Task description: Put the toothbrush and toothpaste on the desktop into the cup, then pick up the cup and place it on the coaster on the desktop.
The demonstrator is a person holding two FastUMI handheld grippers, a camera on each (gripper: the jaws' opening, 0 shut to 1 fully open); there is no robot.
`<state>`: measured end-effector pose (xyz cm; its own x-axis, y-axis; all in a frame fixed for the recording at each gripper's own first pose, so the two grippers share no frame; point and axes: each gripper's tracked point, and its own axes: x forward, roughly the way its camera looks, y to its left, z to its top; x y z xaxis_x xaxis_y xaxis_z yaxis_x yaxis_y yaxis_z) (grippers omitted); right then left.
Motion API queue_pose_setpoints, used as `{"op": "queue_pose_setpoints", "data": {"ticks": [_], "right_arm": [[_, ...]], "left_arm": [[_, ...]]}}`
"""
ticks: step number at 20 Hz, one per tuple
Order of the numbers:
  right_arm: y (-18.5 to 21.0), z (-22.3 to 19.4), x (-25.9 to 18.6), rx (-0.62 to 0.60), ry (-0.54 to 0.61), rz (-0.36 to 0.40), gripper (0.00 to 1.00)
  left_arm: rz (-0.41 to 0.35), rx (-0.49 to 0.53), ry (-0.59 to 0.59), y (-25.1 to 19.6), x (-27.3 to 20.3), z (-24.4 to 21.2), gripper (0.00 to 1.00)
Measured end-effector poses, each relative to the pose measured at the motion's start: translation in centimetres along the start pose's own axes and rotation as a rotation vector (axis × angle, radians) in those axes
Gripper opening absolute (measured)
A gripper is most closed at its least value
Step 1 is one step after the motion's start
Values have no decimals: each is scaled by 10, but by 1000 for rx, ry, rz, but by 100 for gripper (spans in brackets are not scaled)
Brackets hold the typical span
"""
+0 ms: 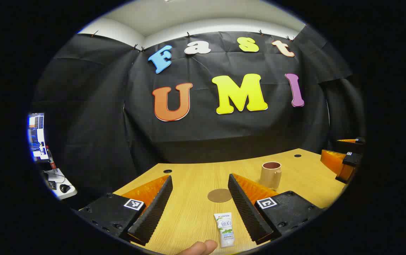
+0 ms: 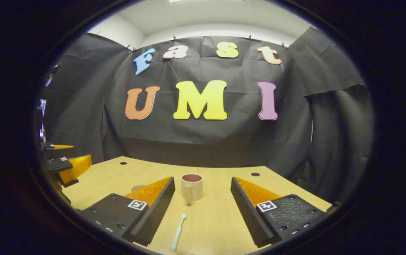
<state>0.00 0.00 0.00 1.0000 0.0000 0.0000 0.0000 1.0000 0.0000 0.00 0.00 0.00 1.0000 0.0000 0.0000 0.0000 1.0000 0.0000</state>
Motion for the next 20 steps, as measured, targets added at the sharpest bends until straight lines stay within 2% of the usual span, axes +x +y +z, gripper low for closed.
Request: {"op": "queue_pose_setpoints", "data": {"ticks": [1, 8, 16, 20], "right_arm": [[2, -2, 0, -4, 2, -6, 95], [9, -9, 4, -14, 29, -15, 95], [6, -12, 6, -13, 46, -23, 95], [3, -22, 10, -18, 61, -31, 96]], "left_arm": [[4, 5, 4, 3, -1, -2, 99], [9, -22, -1, 15, -1, 0, 100], [-15, -66, 29, 10, 0, -8, 99], [-25, -54, 36, 4, 2, -13, 99]]}}
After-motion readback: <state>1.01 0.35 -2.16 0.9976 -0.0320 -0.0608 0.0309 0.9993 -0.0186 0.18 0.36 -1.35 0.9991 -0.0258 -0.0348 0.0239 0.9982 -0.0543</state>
